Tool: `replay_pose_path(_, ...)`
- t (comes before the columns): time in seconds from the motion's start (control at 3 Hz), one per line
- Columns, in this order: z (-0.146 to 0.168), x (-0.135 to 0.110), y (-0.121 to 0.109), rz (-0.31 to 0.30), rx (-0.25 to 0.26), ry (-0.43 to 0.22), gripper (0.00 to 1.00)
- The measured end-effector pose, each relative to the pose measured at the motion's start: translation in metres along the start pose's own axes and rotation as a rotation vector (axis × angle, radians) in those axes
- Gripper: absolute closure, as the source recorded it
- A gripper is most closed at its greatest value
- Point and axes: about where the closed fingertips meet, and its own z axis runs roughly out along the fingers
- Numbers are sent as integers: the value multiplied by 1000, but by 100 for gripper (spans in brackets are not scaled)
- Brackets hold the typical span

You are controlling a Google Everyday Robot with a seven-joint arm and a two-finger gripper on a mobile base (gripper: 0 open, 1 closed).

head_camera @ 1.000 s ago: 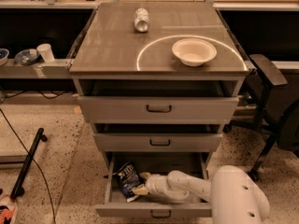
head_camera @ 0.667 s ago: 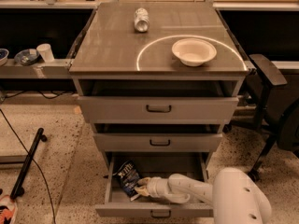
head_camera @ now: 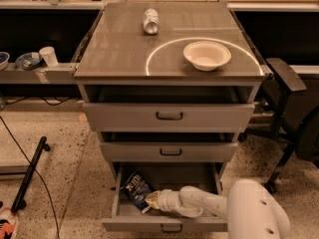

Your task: Pick blue chip bag from bottom drawer and place on counter

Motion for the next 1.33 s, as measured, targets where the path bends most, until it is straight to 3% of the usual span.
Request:
replay_pose_path(0.67, -5, -6, -4, 6, 16, -32, 59)
replay_pose_path(1.0, -5, -6, -4, 6, 16, -32, 28)
replay_pose_path(1.33, -5, -6, -4, 6, 16, -32, 3)
